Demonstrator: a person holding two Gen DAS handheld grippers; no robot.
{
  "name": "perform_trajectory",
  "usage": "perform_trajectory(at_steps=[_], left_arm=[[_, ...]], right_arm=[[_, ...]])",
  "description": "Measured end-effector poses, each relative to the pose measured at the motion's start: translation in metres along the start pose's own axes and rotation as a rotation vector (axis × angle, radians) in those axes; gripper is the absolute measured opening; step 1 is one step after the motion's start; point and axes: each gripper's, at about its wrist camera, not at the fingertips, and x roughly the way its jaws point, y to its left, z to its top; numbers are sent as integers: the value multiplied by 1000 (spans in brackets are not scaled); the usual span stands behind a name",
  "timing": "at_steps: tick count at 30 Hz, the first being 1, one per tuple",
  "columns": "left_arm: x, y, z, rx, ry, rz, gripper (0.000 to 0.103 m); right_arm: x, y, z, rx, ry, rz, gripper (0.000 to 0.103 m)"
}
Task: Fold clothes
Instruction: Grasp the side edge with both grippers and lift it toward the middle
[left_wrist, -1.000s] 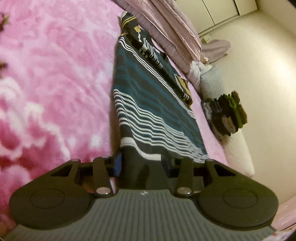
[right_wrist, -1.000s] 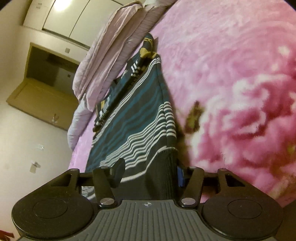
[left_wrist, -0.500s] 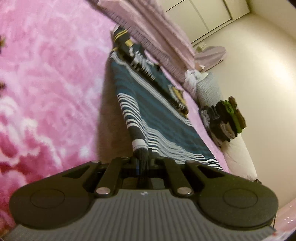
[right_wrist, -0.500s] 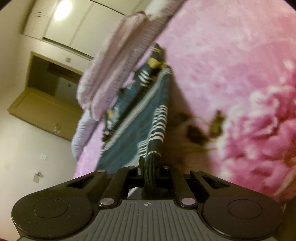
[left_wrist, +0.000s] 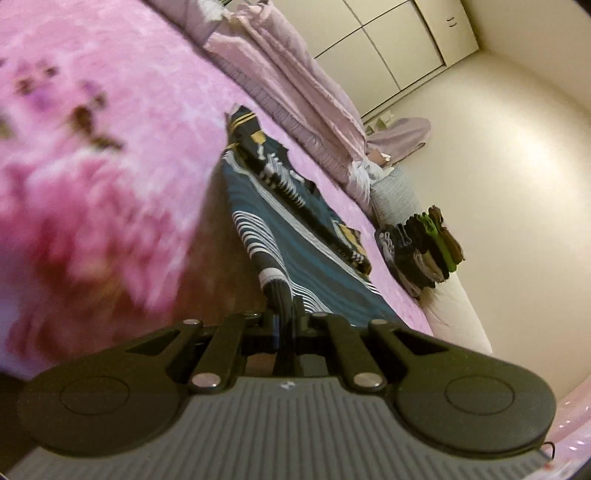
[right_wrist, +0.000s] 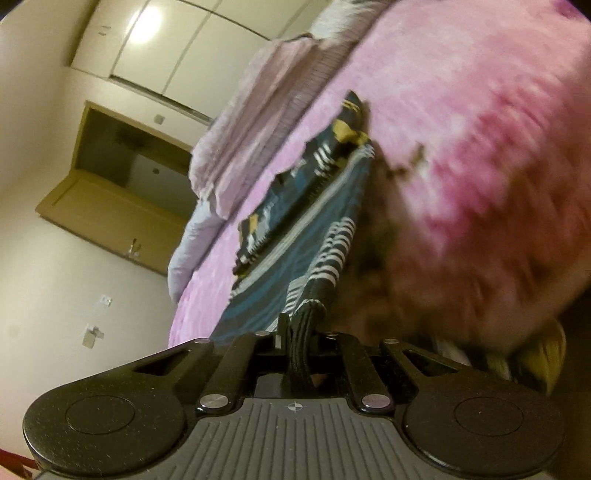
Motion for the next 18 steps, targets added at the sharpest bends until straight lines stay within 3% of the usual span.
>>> perform_trajectory(at_steps=[3, 6, 9, 12, 13, 15, 16, 18], left_arm=[[-26, 1, -20, -34, 14, 1, 1], [-36, -1, -23, -40, 5, -2, 1], [-24, -3, -14, -17, 6, -11, 1], [-7, 1, -5, -14, 42, 9, 1], [-4, 3, -3, -18, 53, 35, 1], [-6, 8, -1, 0, 64, 85, 3], [-8, 14, -1, -2, 67, 105, 5], [-11, 22, 2, -15, 62, 137, 13]], right_arm=[[-19, -6, -23, 41, 4, -8, 1], [-29, -3, -21, 29, -13, -8, 0], [-23, -1, -7, 6, -24, 10, 0], [-13, 2, 1, -59, -20, -59, 2], [-11, 0, 3, -69, -22, -79, 8], [-10, -9, 4, -78, -33, -118, 38], [-9, -13, 4, -78, -47, -148, 63], [-8, -23, 7, -83, -57, -177, 68]])
